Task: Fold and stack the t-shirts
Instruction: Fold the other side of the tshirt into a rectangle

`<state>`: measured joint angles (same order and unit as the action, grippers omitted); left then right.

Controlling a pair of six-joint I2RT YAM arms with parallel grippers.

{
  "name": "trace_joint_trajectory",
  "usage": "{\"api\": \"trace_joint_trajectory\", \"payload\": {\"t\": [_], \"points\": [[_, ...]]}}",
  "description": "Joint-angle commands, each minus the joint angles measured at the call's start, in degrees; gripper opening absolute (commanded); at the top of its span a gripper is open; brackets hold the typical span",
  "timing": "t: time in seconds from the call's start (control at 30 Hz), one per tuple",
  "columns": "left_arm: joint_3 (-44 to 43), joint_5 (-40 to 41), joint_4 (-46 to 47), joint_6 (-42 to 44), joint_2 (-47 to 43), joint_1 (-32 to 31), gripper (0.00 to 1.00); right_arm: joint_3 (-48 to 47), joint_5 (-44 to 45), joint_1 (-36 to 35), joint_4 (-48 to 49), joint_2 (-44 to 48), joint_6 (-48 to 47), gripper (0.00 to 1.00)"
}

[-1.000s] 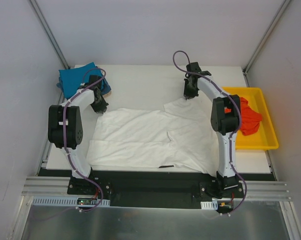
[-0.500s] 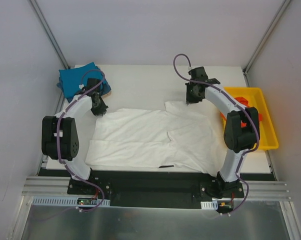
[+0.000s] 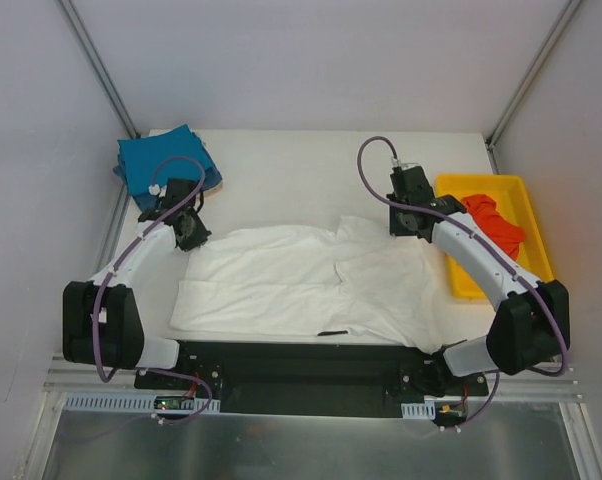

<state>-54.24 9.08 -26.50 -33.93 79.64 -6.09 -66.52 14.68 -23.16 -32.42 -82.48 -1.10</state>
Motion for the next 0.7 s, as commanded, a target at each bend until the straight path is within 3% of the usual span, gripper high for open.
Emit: {"api": "trace_joint_trajectory", "payload": {"t": [0.0, 0.3, 0.67], "points": [[2.73, 2.70, 0.05, -0.96, -5.10, -0.42, 0.00, 3.84, 7.29, -1.45, -4.48, 6.17, 3.12, 0.01], [6.51, 3.31, -0.04, -1.31, -11.51, -0.50, 0.00, 6.23, 15.03, -1.63, -13.18, 16.90, 6.02, 0.01], [8.18, 3.84, -0.04, -0.78, -15.83, -0.50, 0.00, 10.97, 8.79, -1.54, -13.10, 23.15, 6.02, 0.01]]}}
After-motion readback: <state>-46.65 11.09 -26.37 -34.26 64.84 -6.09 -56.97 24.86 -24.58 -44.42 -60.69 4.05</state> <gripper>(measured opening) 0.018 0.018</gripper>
